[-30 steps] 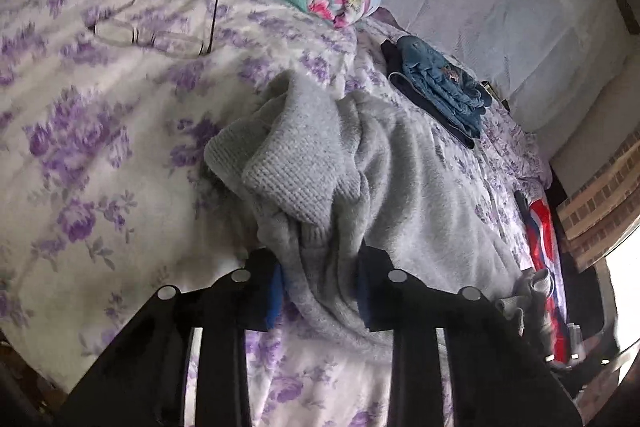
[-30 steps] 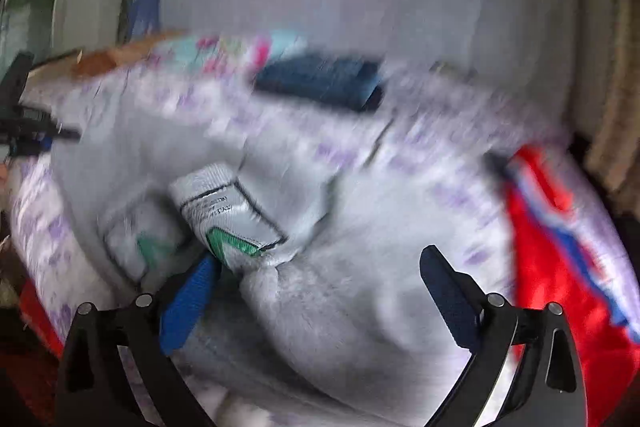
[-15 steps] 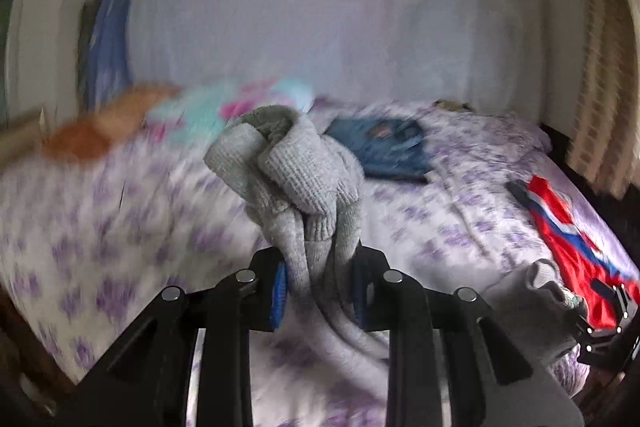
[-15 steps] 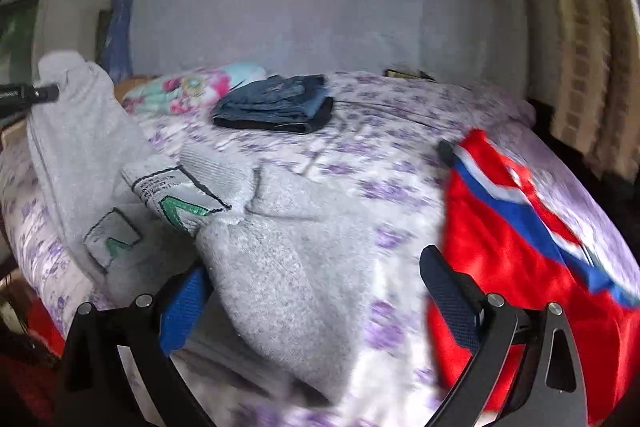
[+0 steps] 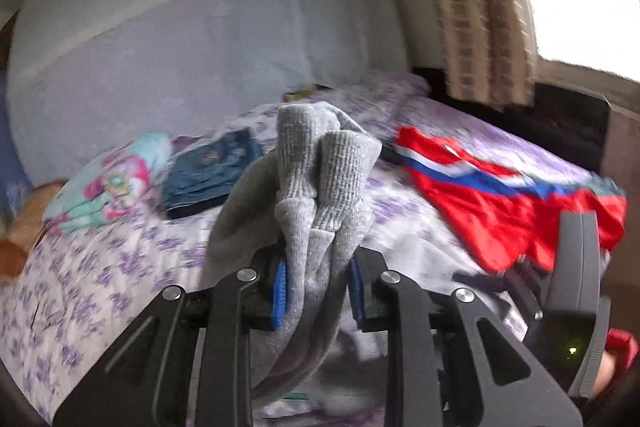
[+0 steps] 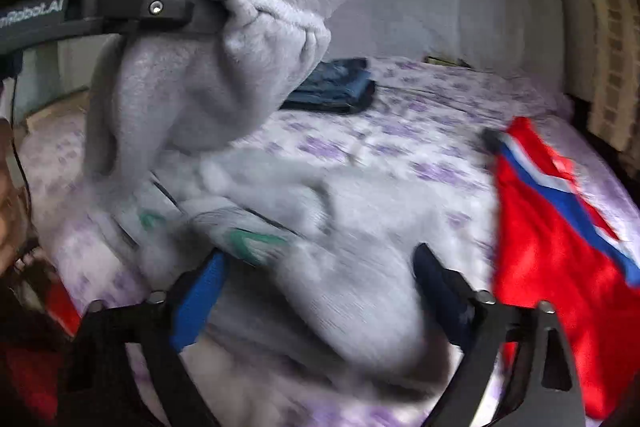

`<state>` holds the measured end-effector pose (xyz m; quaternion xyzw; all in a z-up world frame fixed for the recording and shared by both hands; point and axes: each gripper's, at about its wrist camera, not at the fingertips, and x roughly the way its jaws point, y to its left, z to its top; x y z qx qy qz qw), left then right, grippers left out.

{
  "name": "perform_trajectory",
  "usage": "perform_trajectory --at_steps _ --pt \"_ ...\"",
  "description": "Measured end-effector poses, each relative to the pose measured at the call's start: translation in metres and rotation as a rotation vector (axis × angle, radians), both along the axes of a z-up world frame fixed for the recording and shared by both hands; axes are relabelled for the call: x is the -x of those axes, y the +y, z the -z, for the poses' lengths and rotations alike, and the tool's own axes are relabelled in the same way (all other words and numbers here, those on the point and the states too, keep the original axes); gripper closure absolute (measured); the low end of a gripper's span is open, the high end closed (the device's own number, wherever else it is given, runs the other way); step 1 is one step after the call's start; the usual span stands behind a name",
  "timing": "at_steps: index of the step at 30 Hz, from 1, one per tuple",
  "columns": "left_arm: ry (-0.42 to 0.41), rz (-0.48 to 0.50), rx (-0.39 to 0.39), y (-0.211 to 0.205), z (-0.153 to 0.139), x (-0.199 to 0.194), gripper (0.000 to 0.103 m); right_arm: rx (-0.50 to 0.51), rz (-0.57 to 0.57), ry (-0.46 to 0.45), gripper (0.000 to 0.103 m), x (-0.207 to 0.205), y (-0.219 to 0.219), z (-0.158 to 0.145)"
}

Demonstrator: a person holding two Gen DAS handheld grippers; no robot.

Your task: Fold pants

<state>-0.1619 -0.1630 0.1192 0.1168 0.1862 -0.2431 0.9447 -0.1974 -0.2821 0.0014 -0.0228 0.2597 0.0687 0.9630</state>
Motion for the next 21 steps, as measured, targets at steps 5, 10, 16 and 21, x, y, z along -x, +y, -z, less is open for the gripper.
perform_trajectory --at_steps 5,10,16,21 --pt "0.004 -0.029 0.041 0.022 -0.013 -0.003 0.08 0.106 -0.107 0.155 0.003 -0.027 0.033 0.024" --pt "-0.015 0.028 -0.001 0.003 -0.004 0.01 0.08 -0.135 -0.183 0.062 0.003 0.006 -0.001 -0.006" --pt "-0.078 0.065 -0.064 -0.017 0.001 0.029 0.08 -0.232 0.031 -0.037 0.003 0.059 -0.083 -0.014" --pt "-0.088 0.159 -0.286 -0.081 0.044 0.043 0.078 -0.455 0.292 -0.016 0.003 0.069 -0.153 0.012"
